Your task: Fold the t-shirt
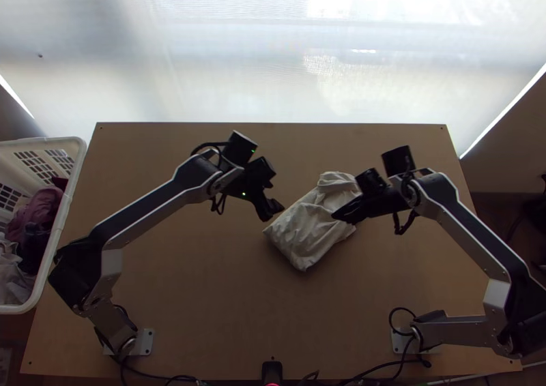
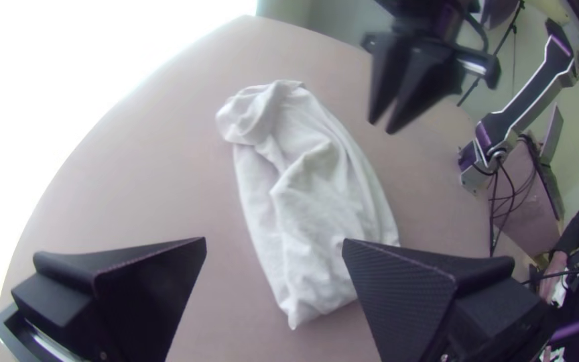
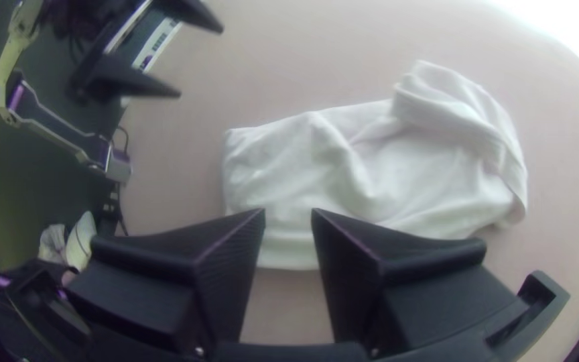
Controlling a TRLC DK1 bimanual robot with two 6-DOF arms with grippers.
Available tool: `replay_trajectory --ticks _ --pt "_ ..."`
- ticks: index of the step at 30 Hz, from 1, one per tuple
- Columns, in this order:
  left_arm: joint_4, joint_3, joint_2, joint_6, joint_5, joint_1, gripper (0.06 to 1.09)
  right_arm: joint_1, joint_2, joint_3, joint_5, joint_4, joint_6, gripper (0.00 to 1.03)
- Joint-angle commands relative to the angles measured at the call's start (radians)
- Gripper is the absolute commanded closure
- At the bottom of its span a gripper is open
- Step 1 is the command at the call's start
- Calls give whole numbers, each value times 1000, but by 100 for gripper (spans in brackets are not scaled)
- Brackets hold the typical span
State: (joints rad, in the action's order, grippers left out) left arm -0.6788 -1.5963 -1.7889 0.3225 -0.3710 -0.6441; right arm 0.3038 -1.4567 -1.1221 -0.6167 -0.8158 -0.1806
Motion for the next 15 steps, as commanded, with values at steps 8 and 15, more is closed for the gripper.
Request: replay_trajectory --ticks 8,15 --pt "-15 122 200 10 44 201 10 345 -44 96 6 49 -23 100" --pt "-15 230 267 15 69 227 10 360 -192 70 -11 145 -80 100"
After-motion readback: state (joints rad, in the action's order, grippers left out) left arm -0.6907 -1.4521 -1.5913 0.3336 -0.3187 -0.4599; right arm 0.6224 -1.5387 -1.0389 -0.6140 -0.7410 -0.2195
